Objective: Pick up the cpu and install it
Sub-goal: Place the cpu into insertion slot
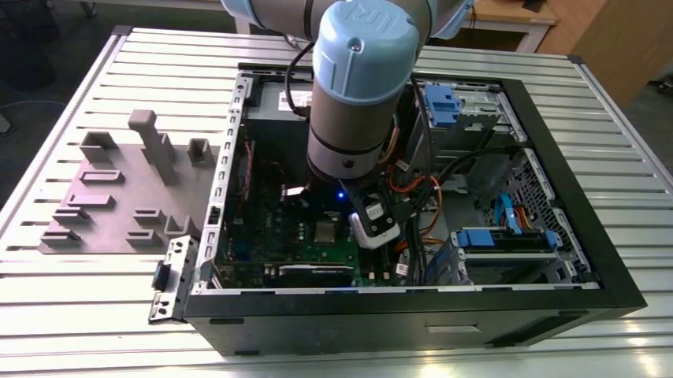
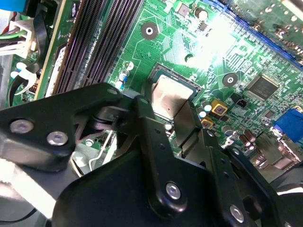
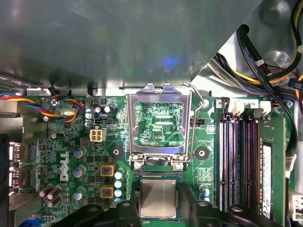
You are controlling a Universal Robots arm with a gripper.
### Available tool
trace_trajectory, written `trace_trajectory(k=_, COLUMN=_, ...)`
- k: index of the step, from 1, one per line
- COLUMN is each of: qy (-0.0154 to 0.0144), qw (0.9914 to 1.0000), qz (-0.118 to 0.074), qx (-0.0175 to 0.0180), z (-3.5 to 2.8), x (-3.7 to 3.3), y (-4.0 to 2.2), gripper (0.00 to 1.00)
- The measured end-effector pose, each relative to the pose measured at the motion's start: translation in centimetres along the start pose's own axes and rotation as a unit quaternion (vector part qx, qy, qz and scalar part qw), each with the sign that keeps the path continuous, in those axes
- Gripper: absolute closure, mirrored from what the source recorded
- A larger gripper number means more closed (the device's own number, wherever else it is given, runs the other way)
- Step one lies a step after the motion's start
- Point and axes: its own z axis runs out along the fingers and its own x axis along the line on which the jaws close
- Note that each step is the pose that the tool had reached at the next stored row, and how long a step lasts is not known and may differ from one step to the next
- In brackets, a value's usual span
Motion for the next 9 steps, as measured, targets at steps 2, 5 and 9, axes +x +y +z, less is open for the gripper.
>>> trace_trajectory(k=2, qy=0.0, qw=1.0, qz=0.0, qx=0.0001, z=0.0, x=0.0, y=0.0, gripper=0.52)
trace_trajectory(k=5, qy=0.0001, qw=1.0, qz=0.0, qx=0.0002, z=-0.01, x=0.0, y=-0.01, gripper=0.52)
trace_trajectory(k=9, qy=0.0003, qw=1.0, qz=0.0, qx=0.0001, z=-0.52, x=0.03, y=0.02, gripper=0.52)
